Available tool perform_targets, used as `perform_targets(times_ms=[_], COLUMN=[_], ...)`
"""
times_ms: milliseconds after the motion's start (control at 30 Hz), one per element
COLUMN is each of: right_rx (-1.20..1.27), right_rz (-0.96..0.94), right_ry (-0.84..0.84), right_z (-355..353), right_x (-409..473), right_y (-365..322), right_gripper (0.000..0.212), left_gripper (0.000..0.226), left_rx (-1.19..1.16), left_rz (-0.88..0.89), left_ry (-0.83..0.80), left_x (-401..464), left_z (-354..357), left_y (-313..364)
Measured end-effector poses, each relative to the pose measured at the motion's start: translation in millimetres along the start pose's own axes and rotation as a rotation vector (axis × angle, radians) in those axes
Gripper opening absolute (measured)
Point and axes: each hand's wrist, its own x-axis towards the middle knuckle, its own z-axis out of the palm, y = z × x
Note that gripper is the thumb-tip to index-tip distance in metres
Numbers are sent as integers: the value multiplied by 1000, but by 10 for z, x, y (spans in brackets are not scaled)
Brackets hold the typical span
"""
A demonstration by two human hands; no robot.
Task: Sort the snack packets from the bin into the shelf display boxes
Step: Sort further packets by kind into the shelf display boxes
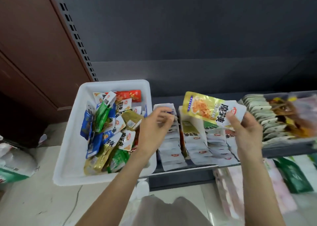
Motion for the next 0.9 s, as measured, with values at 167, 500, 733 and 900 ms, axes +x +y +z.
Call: perform_targets(times_ms=[167,500,733,900], right_rx=[-452,-1307,-862,-825], right_rz=[-320,-831,-683,-833], right_ry=[19,-457,-614,-772], right_z=[-236,271,491,1398], right_x=[-24,19,-232,-524], right_y=[212,685,303,243], right_gripper=[7,35,37,26], left_gripper=[20,23,18,25], left_rx=[748,923,639,810], left_rz=[426,538,354,-112], left_ry=[-242,-418,50,279], left_x=[-196,-241,-424,-515], left_z=[450,501,-209,-802], left_y=[-275,-437,-439,-835])
